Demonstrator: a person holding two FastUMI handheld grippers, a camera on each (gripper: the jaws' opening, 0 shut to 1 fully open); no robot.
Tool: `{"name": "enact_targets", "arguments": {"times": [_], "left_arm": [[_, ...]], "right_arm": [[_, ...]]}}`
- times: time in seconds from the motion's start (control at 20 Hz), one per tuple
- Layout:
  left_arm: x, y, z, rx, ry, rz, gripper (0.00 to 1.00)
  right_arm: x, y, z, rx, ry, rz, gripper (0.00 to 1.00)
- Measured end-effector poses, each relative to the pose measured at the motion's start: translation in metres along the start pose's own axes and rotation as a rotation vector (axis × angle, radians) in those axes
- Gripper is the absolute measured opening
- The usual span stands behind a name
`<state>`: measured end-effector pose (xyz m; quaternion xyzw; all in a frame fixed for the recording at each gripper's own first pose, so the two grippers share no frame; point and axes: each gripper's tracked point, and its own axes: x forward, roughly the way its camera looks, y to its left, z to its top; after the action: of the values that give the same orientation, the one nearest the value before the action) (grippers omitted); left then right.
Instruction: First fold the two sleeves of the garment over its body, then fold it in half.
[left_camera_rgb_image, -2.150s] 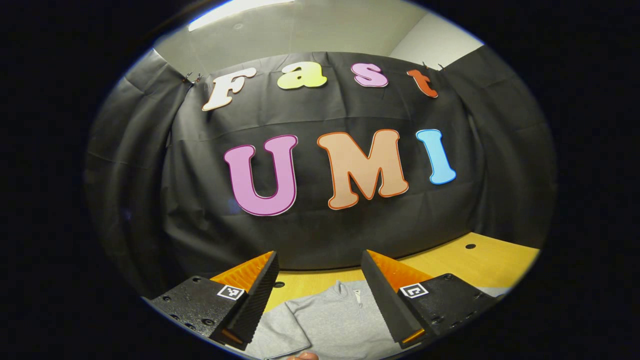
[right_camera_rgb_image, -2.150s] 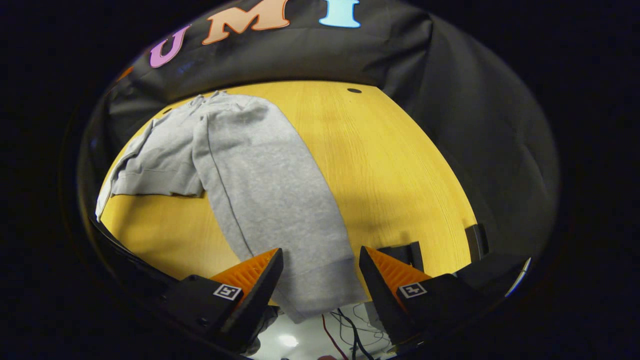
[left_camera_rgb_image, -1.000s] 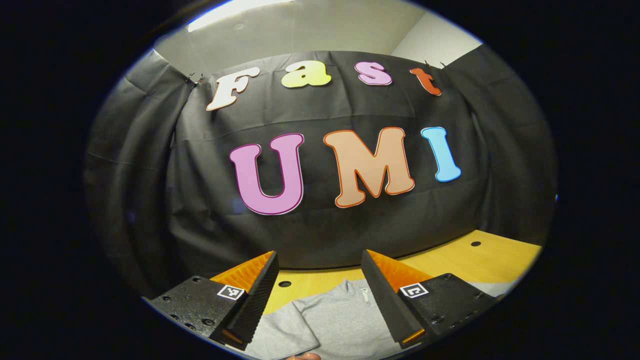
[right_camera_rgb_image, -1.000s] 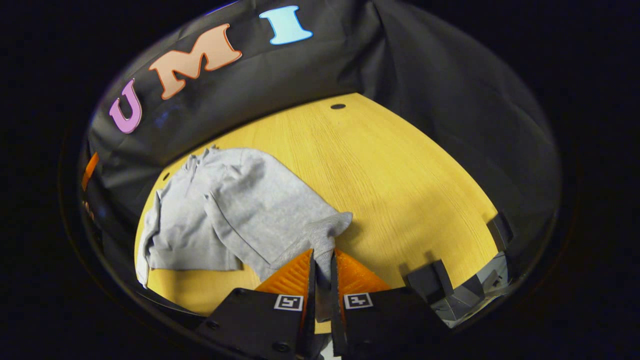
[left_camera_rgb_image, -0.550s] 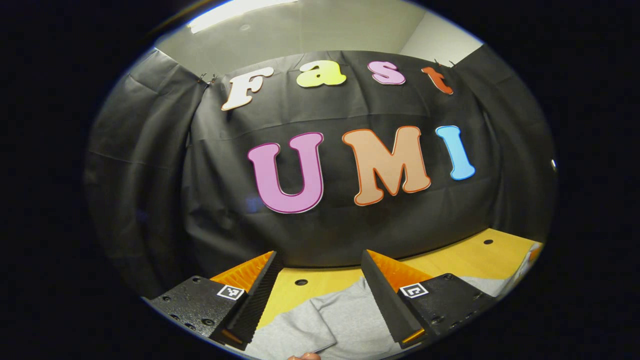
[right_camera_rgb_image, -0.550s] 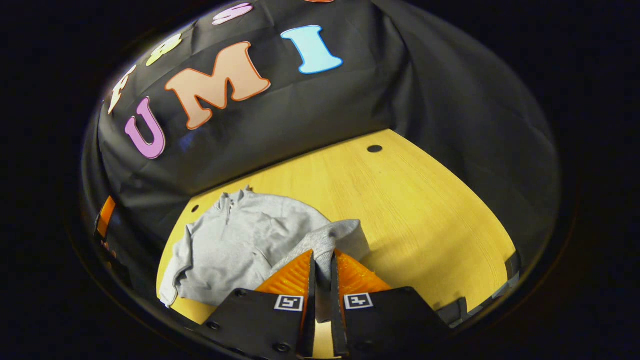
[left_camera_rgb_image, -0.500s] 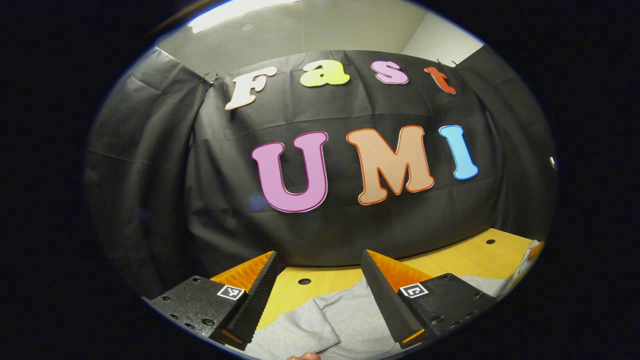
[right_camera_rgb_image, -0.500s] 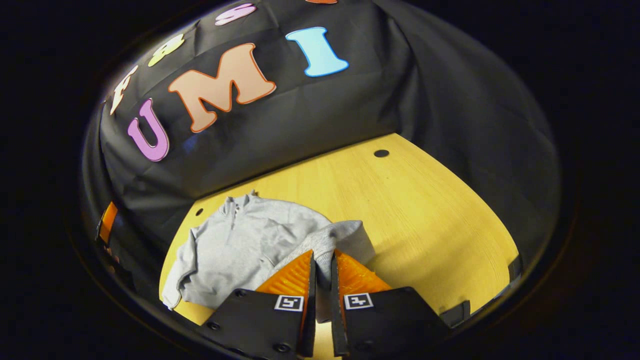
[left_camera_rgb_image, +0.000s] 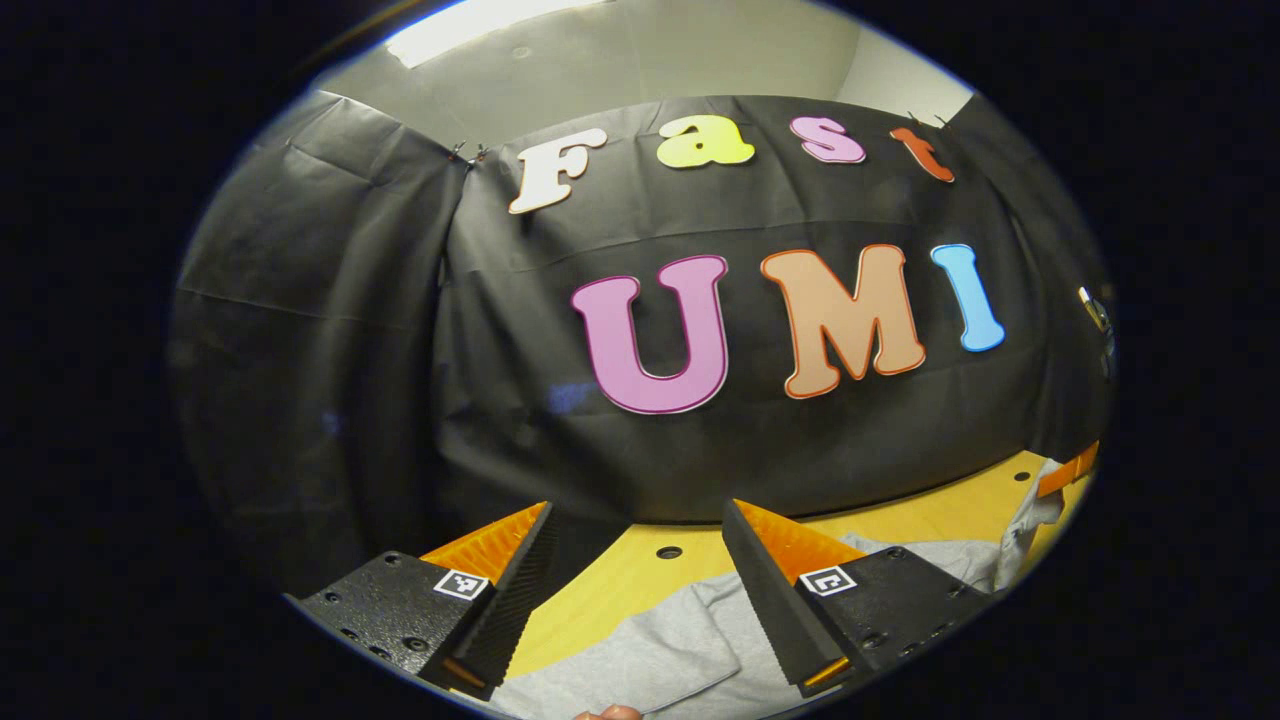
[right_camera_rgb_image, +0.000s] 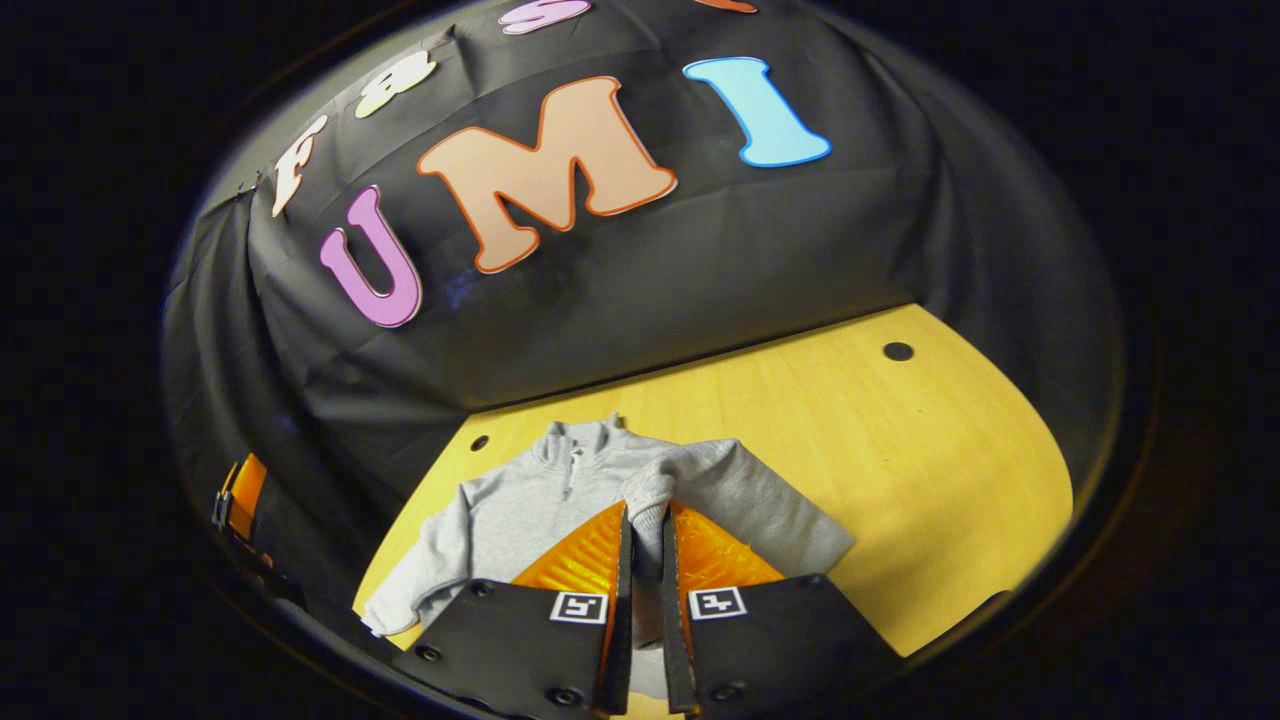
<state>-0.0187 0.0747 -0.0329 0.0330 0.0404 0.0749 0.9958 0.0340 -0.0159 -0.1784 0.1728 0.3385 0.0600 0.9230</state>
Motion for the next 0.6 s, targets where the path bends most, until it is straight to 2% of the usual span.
{"name": "enact_targets", "arguments": {"times": [0.15,0.4,0.6], "left_arm": [[-0.005,0.031,-0.004,0.003,0.005,0.056,0.96],[-0.018,0.091,-0.016,-0.015,0.028,0.167,0.99],[-0.031,0.136,-0.025,-0.01,0.046,0.245,0.96]], "right_arm": [[0.024,0.041,0.006,-0.007,0.008,0.06,0.15],[0.063,0.113,0.008,-0.105,0.028,0.154,0.15],[0.089,0.168,-0.014,-0.153,0.071,0.216,0.15]]}}
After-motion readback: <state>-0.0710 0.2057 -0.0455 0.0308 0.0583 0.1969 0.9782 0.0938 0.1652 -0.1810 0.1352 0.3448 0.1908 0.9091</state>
